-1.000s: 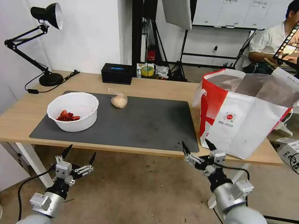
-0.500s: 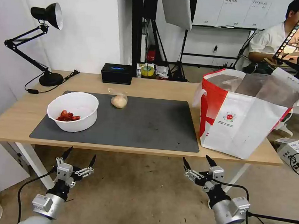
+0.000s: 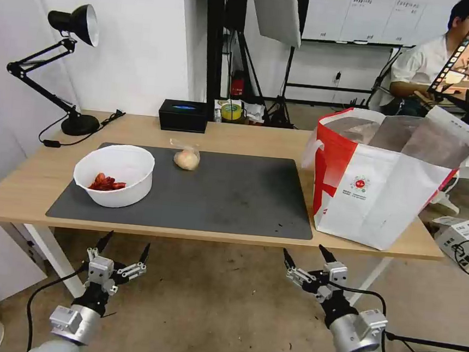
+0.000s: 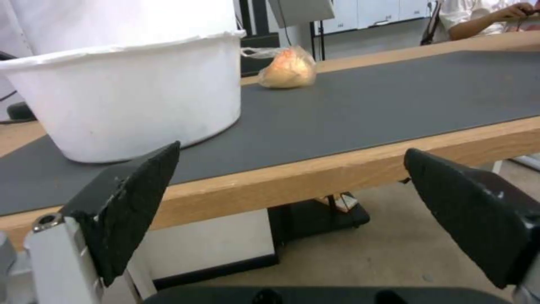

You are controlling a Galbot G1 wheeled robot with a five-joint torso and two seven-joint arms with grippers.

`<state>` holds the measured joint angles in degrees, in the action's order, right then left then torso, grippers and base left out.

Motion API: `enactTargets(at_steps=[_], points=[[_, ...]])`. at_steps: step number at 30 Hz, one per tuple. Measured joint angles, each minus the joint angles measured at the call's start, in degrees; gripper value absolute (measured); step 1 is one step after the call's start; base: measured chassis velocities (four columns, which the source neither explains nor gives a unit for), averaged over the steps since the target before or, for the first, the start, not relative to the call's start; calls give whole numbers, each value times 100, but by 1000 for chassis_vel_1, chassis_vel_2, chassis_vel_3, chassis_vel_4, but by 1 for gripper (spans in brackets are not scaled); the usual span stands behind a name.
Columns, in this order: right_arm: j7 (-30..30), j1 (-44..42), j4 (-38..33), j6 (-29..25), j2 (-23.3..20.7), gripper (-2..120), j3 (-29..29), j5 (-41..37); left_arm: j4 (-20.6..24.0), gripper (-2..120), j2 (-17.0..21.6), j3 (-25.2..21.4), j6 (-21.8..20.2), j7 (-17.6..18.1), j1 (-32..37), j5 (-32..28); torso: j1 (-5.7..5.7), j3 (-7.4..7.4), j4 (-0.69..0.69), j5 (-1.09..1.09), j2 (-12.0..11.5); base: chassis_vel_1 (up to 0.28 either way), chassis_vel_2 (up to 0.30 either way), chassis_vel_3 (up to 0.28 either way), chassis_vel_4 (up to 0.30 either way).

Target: Pick up the trash from the table and place it into the takeout bag.

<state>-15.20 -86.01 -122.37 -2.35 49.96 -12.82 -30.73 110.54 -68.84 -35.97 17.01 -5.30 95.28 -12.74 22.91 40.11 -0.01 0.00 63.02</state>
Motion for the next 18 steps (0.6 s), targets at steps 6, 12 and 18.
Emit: enactTargets(at_steps=[6, 12, 18], points=[[-2, 999, 179, 150, -206, 100, 552, -373, 42, 100, 24, -51, 12, 0, 23, -6, 1, 0, 1, 0, 0, 0, 0, 0, 0], [3, 2826, 740, 262, -236, 100, 1769, -836, 78, 100, -7, -132, 109, 1, 92, -2, 1, 1, 2, -2, 0, 0, 0, 0, 0], [-67, 4412, 1445, 414, 111, 100, 2801, -1284, 115, 100, -30, -202, 158, -2, 180, 31, 1, 1, 2, -1, 0, 0, 0, 0, 0]])
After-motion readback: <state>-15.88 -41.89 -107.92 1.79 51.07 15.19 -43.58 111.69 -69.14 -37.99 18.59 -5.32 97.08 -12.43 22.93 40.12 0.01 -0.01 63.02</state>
